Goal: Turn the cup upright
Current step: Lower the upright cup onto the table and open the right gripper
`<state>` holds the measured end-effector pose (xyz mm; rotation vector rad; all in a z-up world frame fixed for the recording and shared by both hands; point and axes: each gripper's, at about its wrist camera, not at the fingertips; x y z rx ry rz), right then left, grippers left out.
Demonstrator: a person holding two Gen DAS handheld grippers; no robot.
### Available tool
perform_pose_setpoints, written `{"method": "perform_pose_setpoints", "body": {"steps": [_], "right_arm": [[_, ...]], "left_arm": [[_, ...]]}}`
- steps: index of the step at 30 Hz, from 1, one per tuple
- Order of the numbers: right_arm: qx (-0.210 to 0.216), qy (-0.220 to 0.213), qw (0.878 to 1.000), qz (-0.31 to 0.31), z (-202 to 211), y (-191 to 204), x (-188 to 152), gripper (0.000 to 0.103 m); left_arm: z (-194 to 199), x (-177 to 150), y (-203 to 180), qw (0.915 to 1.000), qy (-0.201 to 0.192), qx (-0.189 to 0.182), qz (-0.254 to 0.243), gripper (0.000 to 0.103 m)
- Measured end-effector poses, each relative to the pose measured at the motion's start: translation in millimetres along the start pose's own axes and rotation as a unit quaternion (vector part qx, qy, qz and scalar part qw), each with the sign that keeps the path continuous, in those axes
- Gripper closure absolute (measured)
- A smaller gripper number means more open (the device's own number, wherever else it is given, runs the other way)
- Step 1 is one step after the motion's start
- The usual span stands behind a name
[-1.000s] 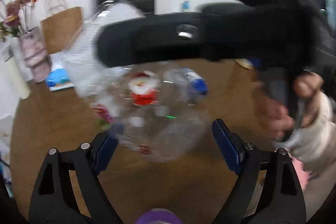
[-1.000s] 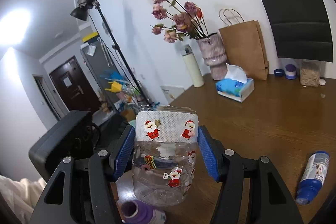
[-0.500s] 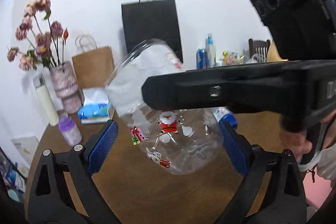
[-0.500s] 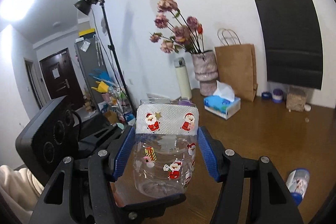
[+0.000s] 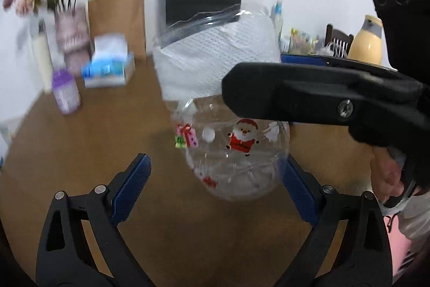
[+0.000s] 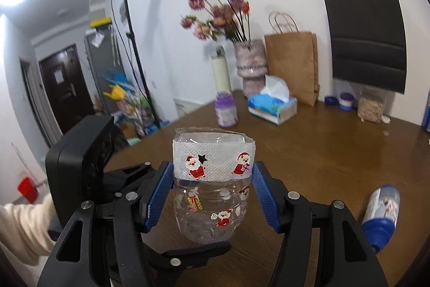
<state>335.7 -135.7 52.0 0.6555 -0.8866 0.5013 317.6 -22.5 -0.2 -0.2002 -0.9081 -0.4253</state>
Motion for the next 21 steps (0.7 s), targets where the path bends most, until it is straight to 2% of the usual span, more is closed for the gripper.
{"method": "perform_pose_setpoints", "body": {"steps": [3, 7, 18, 19, 21], "right_arm": [[-0.008, 0.019, 1.0, 0.003, -12.4, -4.5, -17.0, 0.038], [-0.001, 0.043, 0.999, 0.0, -24.7, -8.7, -35.3, 0.038], [0.003, 0.082, 0.997, -0.004, -38.1, -10.8, -58.3, 0.037], [0.001, 0.085, 0.996, -0.003, -38.7, -10.0, -58.9, 0.035], [-0.008, 0.088, 0.996, 0.003, -40.1, -7.3, -60.3, 0.023]], "left_arm": [[-6.6, -14.1, -0.3, 0.9996, 0.019, -0.003, 0.019, 0.009], [-15.7, -26.6, -2.5, 0.9982, 0.045, 0.035, 0.018, 0.009], [-21.9, -39.3, -2.0, 0.9961, 0.075, 0.042, 0.021, 0.009], [-21.9, -39.0, -2.3, 0.996, 0.076, 0.043, 0.019, 0.009], [-21.1, -41.1, -4.1, 0.9955, 0.081, 0.048, 0.014, 0.003]]}}
Point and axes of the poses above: each gripper's, at about its wrist camera, not at the fingertips, and z roughly against the way its jaws point, y to its left, x to its top, and after that the axes turned 8 degrees about -z, right-handed
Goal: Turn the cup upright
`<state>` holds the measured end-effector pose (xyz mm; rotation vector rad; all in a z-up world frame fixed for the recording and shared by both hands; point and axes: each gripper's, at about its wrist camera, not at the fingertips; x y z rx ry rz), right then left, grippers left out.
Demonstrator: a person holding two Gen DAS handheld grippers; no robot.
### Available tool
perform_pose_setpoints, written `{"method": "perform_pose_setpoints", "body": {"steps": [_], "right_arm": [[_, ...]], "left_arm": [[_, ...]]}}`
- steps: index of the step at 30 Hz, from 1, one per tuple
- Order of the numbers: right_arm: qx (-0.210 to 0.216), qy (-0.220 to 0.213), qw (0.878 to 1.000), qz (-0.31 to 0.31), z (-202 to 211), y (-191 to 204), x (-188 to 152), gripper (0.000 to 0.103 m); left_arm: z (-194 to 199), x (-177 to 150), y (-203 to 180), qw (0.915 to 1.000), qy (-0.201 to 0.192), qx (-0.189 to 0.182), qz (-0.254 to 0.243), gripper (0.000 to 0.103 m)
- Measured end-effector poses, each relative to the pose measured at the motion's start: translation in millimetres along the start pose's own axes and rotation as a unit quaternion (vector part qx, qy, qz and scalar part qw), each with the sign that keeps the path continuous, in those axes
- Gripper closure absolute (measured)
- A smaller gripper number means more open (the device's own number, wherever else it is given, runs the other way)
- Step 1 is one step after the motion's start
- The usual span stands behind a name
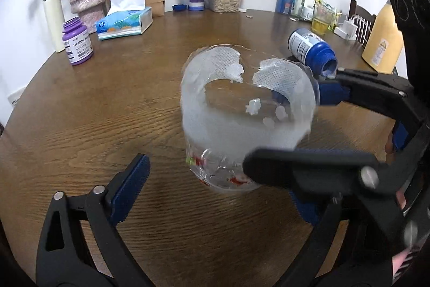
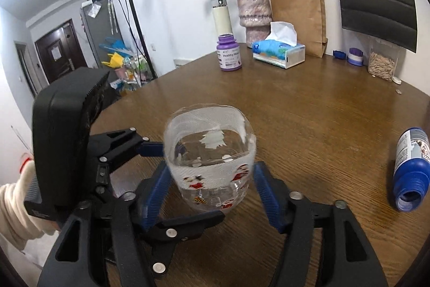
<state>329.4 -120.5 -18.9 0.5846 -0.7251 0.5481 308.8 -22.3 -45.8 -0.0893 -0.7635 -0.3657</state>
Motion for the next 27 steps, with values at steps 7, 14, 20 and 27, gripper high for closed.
{"method": "perform_pose_setpoints", "body": {"steps": [7, 14, 20, 27], "right_arm": [[-0.008, -0.011, 1.0, -0.004, 9.0, 5.8, -1.3, 0.023], [-0.016, -0.047, 0.999, -0.007, 46.9, 10.9, 0.6, 0.022], [-0.085, -0.096, 0.991, -0.032, 95.1, 0.0, -6.0, 0.017], [-0.146, -0.123, 0.98, -0.063, 138.5, -4.6, -22.4, 0.017]], "left_arm": [[11.2, -7.2, -7.2, 0.9996, -0.008, 0.018, -0.019, 0.001], [46.4, -12.4, -2.2, 0.9983, -0.05, 0.027, -0.009, 0.0], [98.7, -24.8, 11.5, 0.9934, -0.098, 0.059, 0.011, 0.0], [153.1, -42.5, 28.8, 0.9748, -0.143, 0.16, 0.059, 0.0]]}}
Point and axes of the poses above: each gripper's, at about its wrist camera, not at the fingertips, and z roughly against the way its jaws point, y to its left, x to its top, and after that the axes turned 8 degrees about -z, right-handed
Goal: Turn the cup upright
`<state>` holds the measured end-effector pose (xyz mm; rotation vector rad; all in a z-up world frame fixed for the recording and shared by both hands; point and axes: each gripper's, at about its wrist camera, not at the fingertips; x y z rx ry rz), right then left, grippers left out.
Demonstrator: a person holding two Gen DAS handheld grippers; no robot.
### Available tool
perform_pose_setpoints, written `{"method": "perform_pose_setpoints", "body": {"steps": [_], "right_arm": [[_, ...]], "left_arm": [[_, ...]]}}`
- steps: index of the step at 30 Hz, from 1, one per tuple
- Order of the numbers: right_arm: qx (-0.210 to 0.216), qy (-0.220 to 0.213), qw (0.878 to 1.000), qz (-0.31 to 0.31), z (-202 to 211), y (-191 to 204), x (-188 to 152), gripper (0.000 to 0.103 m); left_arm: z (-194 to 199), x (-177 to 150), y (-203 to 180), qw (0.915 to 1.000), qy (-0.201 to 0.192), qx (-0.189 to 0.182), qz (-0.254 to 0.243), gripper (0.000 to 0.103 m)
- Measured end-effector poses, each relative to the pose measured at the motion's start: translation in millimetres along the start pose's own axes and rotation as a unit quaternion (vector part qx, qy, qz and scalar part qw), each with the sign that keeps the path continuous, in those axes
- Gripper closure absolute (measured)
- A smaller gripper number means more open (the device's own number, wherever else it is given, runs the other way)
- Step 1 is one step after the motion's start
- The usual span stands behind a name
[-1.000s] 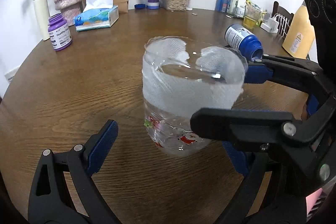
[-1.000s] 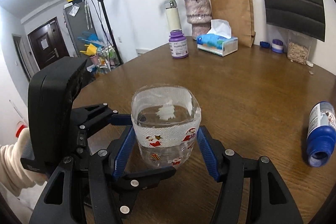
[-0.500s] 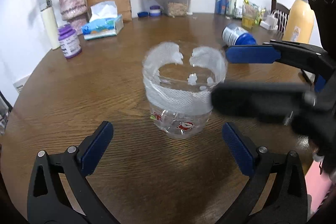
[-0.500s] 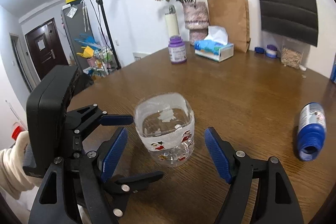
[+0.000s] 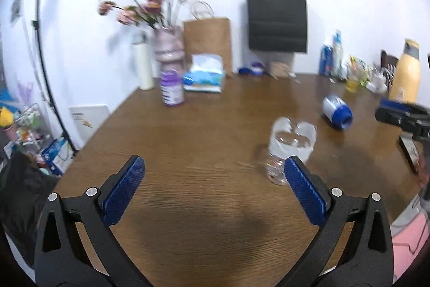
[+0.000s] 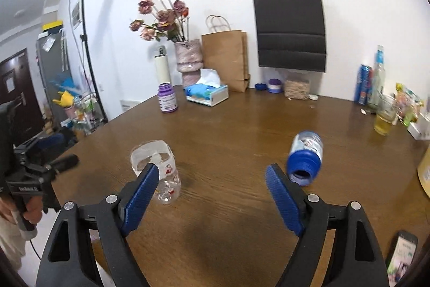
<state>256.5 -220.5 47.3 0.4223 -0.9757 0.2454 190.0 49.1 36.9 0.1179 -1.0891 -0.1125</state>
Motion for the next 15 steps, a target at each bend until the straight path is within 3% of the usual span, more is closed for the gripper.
{"method": "perform_pose_setpoints", "body": {"steps": [11, 15], "right_arm": [[-0.012, -0.018, 1.0, 0.0, 13.7, 5.6, -3.3, 0.017], [-0.028, -0.029, 0.999, 0.0, 25.2, 12.4, -11.4, 0.017]], "left_arm": [[11.1, 4.9, 1.2, 0.9997, -0.021, 0.007, 0.014, 0.0], [33.2, -1.1, -4.8, 0.9984, -0.033, 0.042, 0.017, 0.0]]}}
Point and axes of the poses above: each gripper's, at about its wrist camera, not at the fingertips, and z roughly against the way its jaws point, y to its left, x to its top, and after that the axes turned 8 degrees about -z, right-handed
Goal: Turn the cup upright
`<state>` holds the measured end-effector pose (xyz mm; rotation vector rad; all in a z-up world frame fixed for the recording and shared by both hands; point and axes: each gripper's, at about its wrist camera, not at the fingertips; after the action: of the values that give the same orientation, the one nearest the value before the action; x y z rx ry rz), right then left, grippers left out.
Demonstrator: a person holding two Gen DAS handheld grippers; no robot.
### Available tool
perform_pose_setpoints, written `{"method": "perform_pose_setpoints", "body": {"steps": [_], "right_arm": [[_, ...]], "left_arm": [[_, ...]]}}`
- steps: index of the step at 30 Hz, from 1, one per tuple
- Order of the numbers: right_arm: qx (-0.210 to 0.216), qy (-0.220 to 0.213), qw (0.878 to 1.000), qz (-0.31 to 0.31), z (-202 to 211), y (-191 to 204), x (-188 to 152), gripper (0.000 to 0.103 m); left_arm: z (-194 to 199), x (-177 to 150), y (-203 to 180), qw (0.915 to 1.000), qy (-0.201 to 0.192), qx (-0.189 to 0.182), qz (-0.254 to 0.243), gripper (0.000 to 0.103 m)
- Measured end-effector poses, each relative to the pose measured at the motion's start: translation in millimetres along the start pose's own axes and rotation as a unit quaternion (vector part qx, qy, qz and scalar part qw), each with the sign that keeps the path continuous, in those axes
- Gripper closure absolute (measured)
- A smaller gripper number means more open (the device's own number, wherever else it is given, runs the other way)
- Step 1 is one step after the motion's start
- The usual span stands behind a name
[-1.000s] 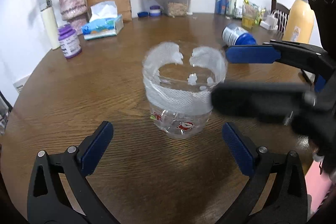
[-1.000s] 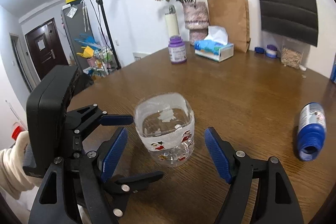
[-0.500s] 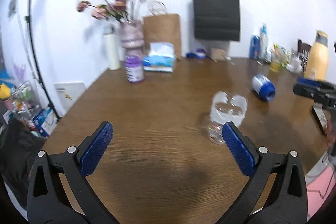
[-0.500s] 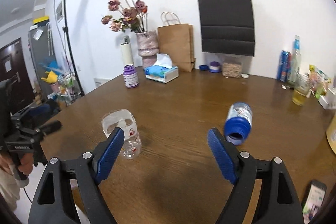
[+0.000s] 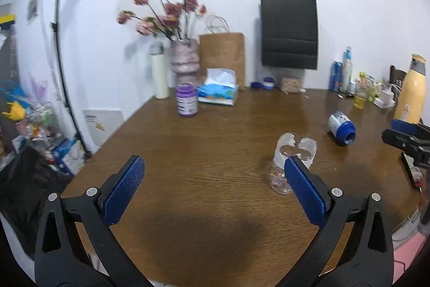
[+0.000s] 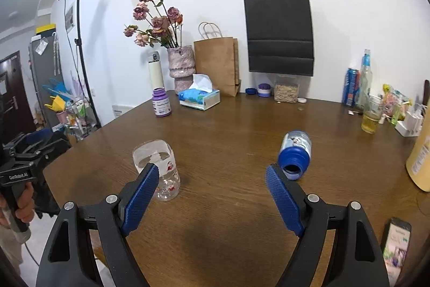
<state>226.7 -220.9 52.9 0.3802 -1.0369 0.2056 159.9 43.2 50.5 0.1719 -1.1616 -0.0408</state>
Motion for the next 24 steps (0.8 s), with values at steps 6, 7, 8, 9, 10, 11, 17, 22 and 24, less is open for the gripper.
{"method": "perform_pose_setpoints", "body": {"steps": [6, 7, 8, 9, 10, 11, 17, 22, 24], "right_arm": [[0.002, -0.052, 0.998, 0.025, 53.8, 27.4, -39.0, 0.017], [0.009, -0.055, 0.998, 0.016, 60.6, 30.1, -47.1, 0.017], [0.017, -0.058, 0.998, 0.009, 67.9, 33.4, -56.5, 0.017], [0.016, -0.062, 0.998, 0.003, 75.3, 37.5, -67.1, 0.017], [0.013, -0.067, 0.998, -0.002, 83.2, 41.3, -77.9, 0.017], [0.013, -0.072, 0.997, -0.007, 89.4, 43.6, -85.7, 0.017], [0.017, -0.083, 0.996, 0.015, 118.0, 59.4, -123.1, 0.017], [0.015, -0.1, 0.995, 0.009, 123.8, 57.0, -120.9, 0.017], [0.015, -0.099, 0.995, 0.009, 123.2, 57.0, -121.3, 0.017]], "left_arm": [[59.4, -31.5, -24.0, 0.9982, -0.039, 0.044, -0.015, 0.0], [69.8, -41.5, -29.0, 0.9979, -0.048, 0.043, -0.01, 0.0], [80.1, -50.9, -34.1, 0.998, -0.055, 0.029, -0.014, 0.0], [88.5, -58.2, -37.8, 0.998, -0.057, 0.017, -0.019, 0.0], [97.3, -65.7, -39.9, 0.9981, -0.059, 0.007, -0.015, 0.0], [105.5, -72.0, -39.5, 0.9981, -0.061, -0.003, -0.004, 0.0], [128.3, -79.9, -29.0, 0.9958, -0.088, -0.014, 0.023, 0.0], [128.3, -79.3, -31.8, 0.996, -0.088, -0.014, 0.013, 0.0], [127.4, -78.9, -31.4, 0.9961, -0.086, -0.016, 0.015, 0.0]]}}
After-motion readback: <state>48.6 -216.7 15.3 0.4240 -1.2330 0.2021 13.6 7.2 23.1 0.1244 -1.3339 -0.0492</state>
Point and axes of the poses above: each gripper's, at about its wrist camera, not at the fingertips, and z roughly against the way its jaws point, y to its left, x to its top, and after that the axes turned 8 degrees about -z, right-handed
